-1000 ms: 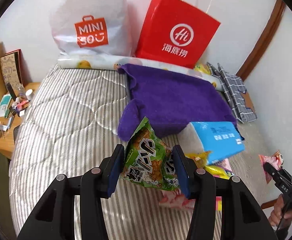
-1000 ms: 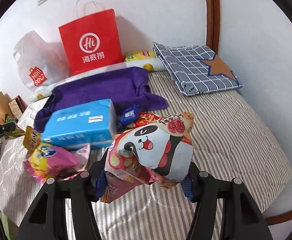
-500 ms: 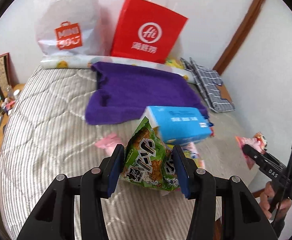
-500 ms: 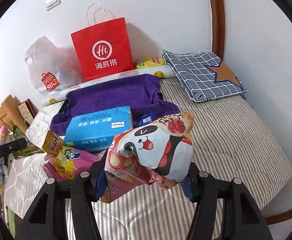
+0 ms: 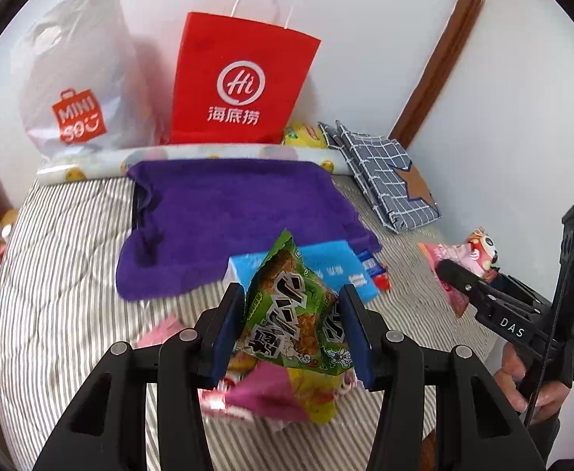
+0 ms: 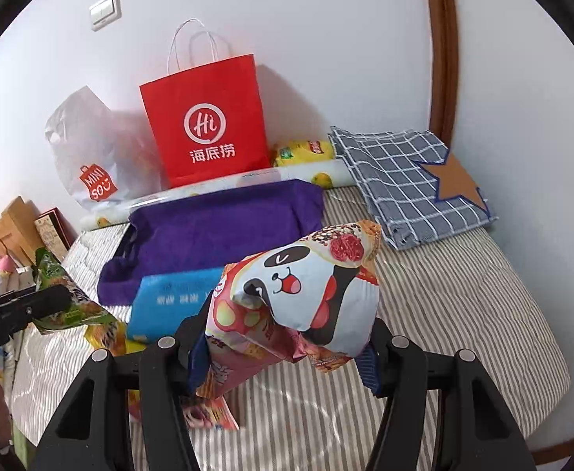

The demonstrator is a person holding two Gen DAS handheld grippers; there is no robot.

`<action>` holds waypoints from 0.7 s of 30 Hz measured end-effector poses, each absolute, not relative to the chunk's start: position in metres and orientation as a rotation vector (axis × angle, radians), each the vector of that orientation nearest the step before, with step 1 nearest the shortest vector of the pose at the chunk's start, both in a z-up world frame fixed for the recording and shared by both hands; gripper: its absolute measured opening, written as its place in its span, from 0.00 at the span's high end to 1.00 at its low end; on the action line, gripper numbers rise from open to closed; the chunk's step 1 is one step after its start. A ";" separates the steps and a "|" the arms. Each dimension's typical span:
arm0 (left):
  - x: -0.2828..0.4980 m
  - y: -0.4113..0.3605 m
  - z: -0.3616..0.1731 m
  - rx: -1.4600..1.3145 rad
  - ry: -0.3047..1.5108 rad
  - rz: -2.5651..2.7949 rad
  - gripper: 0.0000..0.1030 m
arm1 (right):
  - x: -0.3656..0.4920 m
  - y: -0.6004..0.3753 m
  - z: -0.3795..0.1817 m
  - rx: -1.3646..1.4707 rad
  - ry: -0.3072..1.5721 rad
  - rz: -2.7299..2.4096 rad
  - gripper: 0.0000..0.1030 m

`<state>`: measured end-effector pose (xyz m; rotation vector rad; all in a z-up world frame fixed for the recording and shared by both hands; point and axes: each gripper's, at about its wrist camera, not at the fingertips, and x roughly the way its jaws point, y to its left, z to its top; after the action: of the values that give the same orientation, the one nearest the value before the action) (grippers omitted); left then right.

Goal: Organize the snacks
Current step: 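Carry both held snack bags over the purple towel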

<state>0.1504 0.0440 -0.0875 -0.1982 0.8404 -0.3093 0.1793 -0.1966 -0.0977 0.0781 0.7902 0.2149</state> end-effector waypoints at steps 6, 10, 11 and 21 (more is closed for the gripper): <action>0.180 0.043 -0.081 -0.169 0.839 -0.271 0.52 | 0.214 -0.184 -0.092 0.059 0.783 0.233 0.44; 0.201 0.046 -0.075 -0.161 0.827 -0.272 0.52 | 0.238 -0.176 -0.085 0.029 0.760 0.251 0.44; 0.207 0.047 -0.072 -0.154 0.821 -0.267 0.52 | 0.244 -0.174 -0.084 0.022 0.758 0.254 0.44; 0.276 0.070 -0.079 -0.138 0.819 -0.193 0.52 | 0.314 -0.155 -0.102 0.000 0.768 0.267 0.44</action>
<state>0.2757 0.0700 -0.0790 -0.1376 0.8195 -0.1927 0.3140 -0.1555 -0.1023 -0.0002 0.7682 0.2674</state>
